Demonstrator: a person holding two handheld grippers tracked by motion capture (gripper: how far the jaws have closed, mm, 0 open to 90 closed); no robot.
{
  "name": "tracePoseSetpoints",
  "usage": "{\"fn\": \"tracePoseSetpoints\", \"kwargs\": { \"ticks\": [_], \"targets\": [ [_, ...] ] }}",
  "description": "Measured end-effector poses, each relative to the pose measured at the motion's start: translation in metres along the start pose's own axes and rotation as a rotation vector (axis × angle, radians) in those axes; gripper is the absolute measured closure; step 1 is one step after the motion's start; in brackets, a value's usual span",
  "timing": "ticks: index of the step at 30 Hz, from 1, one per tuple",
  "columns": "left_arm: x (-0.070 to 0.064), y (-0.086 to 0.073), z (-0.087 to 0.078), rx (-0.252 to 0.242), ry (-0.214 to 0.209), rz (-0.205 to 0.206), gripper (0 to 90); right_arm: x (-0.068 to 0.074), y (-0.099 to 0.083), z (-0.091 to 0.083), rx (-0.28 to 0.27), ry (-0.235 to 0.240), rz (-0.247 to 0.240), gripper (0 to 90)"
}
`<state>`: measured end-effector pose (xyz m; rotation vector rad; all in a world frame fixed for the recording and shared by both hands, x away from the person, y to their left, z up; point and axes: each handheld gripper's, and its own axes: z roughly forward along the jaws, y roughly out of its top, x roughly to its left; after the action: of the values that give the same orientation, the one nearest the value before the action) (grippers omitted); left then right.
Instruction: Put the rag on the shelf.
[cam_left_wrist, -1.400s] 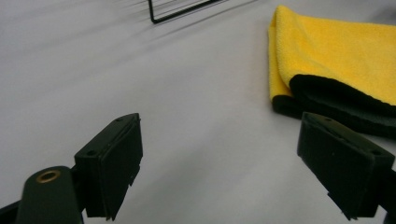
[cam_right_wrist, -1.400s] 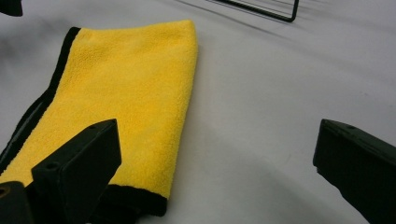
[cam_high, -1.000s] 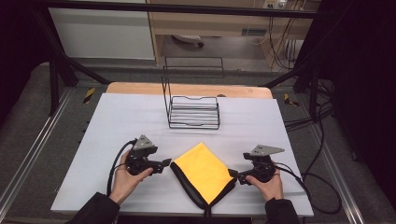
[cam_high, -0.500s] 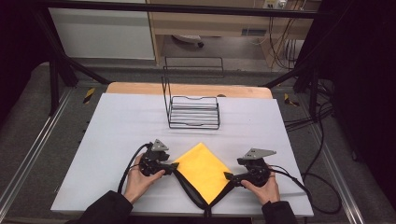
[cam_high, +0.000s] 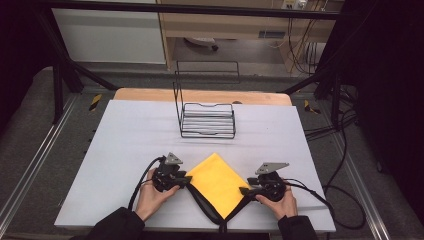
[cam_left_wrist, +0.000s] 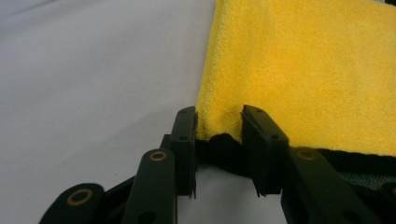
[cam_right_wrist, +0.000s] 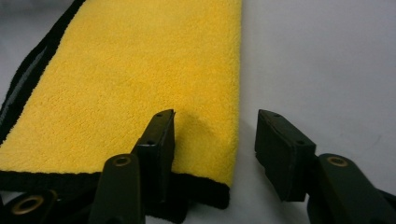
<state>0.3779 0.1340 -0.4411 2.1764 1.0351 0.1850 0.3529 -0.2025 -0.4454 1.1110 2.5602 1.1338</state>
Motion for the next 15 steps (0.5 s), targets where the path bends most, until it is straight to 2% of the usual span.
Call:
{"fn": "tracePoseSetpoints", "kwargs": {
  "ticks": [3, 4, 5, 7, 10, 11, 12, 13, 15],
  "targets": [
    [0.0001, 0.0019, -0.0007, 0.021, -0.014, -0.004, 69.7, 0.0013, -0.0008, 0.0019, 0.02, 0.028, 0.009, 60.2],
    [0.0001, 0.0019, -0.0007, 0.021, -0.014, -0.004, 70.9, 0.0013, -0.0008, 0.0019, 0.02, 0.028, 0.009, 60.2],
    [-0.0012, 0.0027, -0.0007, 0.025, -0.012, 0.007, 72.5, 0.0015, -0.0007, 0.0022, 0.027, 0.036, 0.02, 63.4],
    [-0.0016, 0.0033, -0.0009, 0.027, -0.016, 0.012, 76.3, 0.0022, -0.0002, 0.0027, 0.033, 0.041, 0.033, 66.2],
    [-0.0012, 0.0036, -0.0005, 0.023, -0.02, 0.009, 79.7, 0.0038, 0.0012, 0.0028, 0.042, 0.036, 0.024, 69.3],
    [-0.0007, 0.0041, -0.001, 0.022, -0.023, 0.004, 80.3, 0.0065, 0.0029, 0.0031, 0.05, 0.031, 0.015, 74.1],
    [-0.0007, 0.0041, -0.001, 0.022, -0.023, 0.004, 80.7, 0.0065, 0.0029, 0.0031, 0.05, 0.031, 0.015, 74.1],
    [0.0, 0.005, -0.0027, 0.016, -0.023, 0.006, 81.0, 0.0081, 0.0038, 0.0026, 0.052, 0.034, 0.021, 79.2],
    [-0.0001, 0.006, -0.0044, 0.009, -0.021, 0.005, 81.5, 0.0082, 0.0044, 0.0017, 0.046, 0.038, 0.025, 82.2]
  ]
}}
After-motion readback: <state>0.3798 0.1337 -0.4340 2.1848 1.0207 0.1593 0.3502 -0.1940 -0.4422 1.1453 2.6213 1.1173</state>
